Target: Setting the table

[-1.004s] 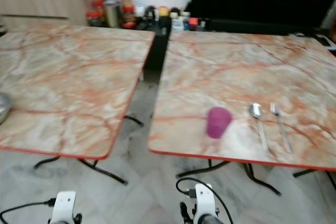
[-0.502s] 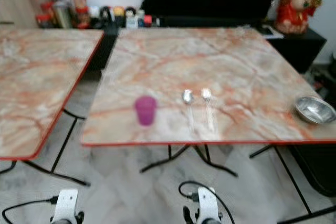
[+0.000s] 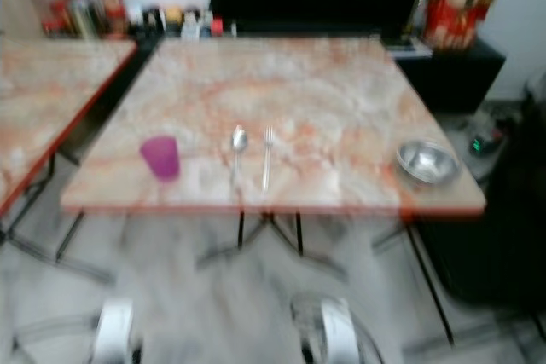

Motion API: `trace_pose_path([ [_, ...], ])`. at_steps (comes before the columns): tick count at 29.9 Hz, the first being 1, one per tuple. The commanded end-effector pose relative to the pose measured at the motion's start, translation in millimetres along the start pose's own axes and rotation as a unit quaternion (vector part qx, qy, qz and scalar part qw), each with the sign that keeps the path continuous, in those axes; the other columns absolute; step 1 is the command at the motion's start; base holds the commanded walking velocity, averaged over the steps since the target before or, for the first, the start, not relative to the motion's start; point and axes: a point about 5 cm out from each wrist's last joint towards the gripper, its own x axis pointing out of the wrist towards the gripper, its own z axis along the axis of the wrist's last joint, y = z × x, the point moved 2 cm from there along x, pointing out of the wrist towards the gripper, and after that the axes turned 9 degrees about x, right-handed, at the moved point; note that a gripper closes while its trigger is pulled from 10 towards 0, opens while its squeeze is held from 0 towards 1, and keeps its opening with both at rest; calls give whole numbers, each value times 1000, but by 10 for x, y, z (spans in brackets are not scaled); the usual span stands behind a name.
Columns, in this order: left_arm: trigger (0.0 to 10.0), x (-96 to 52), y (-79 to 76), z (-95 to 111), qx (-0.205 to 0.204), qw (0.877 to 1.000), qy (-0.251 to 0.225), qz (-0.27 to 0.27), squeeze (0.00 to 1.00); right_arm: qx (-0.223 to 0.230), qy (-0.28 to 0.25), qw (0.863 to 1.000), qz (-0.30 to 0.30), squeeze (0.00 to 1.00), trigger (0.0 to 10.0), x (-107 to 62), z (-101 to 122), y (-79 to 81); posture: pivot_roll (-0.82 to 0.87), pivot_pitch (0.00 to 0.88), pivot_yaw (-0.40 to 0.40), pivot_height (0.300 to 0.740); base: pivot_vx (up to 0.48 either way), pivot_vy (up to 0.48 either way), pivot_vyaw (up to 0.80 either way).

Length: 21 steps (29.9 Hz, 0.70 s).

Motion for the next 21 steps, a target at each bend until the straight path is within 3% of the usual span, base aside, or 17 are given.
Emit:
trace_pose_path([
  [1,10000,10,105,44,4,1000,-6,14,0,9,-14,1000,9,0,10000,24,91,84,32,0,0,740,251,-405,0],
  [21,10000,14,109,73,-1,1000,-10,10,0,13,-17,1000,9,0,10000,25,108,85,22,0,2,740,251,-406,0],
])
